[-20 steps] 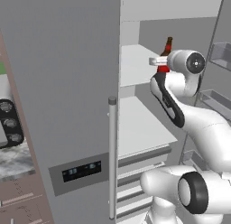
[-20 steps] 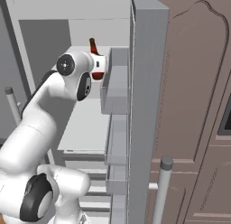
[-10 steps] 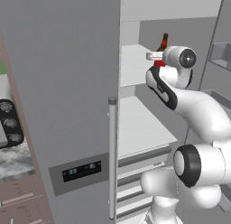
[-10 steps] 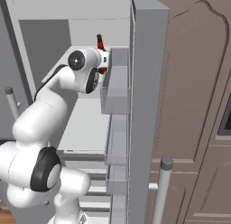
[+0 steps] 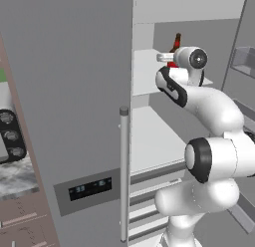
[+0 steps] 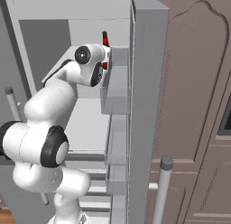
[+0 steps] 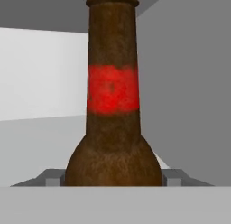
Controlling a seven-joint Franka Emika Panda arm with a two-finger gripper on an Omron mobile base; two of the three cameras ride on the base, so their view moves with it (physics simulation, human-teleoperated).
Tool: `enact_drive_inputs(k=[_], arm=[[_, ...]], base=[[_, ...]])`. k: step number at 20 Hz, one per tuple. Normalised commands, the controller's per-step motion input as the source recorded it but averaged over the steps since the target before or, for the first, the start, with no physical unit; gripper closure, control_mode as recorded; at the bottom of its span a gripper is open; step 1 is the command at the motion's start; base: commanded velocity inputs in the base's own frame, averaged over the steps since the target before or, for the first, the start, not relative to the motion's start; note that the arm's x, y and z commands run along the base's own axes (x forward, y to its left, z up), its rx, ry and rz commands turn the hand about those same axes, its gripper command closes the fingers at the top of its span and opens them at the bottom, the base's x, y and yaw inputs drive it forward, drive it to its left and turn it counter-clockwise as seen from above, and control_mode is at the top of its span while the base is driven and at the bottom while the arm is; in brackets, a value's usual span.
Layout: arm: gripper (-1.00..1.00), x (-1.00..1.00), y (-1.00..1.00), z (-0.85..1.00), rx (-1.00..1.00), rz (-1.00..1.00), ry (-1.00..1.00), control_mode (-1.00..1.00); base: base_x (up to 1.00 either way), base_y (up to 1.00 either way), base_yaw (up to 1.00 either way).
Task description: Place the beer and liquor on the top shelf of the fridge to keep them out of children's reach, and place the apple on lower shelves for easy access.
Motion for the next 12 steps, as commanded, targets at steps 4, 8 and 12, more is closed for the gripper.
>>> enact_drive_inputs(k=[4,8,12], arm=[[-1.0,0.09,-0.02,0.0,0.0,0.0,0.0,-1.0],[-1.0,-0.02,0.0,0.02,0.0,0.0,0.0,-1.0],[-1.0,-0.38,0.0,0.01,0.0,0.0,0.0,-1.0]], base=[[0.0,0.0,0.0],[0.0,0.0,0.0],[0.0,0.0,0.0]])
